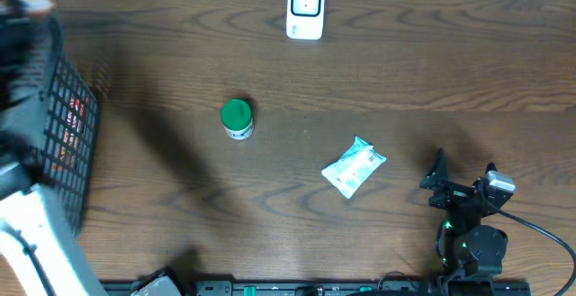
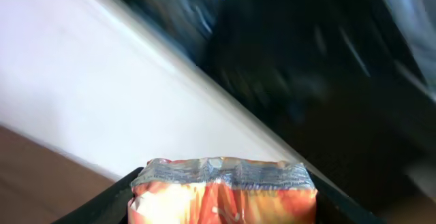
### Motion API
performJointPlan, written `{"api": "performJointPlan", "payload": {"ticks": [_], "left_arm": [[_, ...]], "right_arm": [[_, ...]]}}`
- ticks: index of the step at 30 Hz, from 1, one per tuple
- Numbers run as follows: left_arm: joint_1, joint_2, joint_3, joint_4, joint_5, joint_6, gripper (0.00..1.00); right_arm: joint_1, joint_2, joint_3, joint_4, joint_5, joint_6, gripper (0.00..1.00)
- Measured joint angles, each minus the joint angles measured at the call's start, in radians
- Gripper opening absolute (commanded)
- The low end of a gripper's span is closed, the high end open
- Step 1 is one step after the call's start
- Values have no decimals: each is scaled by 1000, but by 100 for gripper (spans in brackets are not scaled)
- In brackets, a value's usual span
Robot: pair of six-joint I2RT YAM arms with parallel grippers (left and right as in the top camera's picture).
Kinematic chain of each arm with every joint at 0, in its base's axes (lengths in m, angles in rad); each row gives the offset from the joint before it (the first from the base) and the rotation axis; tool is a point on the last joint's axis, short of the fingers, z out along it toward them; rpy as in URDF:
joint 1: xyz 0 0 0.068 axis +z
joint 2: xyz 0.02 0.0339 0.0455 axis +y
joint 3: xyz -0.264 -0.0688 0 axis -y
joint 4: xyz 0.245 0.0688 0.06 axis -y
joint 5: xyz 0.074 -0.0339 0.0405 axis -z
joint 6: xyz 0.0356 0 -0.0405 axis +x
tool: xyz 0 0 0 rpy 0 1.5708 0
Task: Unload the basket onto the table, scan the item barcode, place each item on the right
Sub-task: 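Carry the orange box out and set it on the table center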
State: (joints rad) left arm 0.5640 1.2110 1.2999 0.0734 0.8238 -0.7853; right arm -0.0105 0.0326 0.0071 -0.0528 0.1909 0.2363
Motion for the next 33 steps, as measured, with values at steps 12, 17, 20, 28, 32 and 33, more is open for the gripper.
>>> {"api": "performJointPlan", "payload": {"ticks": [12, 17, 20, 28, 32, 33], "left_arm": [[-816, 219, -5, -539, -224, 351, 68], [-1008, 418, -5, -598, -521, 422, 68], [-1085, 546, -5, -573, -642, 439, 68], [-1168, 797, -6, -474, -767, 444, 90], [-1171, 767, -8, -474, -782, 465, 95], [-1170, 742, -8, -475, -784, 478, 96]], "right_arm": [[0, 0, 0, 0, 0, 0, 99], [0, 0, 0, 0, 0, 0, 99], [0, 0, 0, 0, 0, 0, 99], [0, 0, 0, 0, 0, 0, 99], [0, 0, 0, 0, 0, 0, 99], [0, 0, 0, 0, 0, 0, 99]]}}
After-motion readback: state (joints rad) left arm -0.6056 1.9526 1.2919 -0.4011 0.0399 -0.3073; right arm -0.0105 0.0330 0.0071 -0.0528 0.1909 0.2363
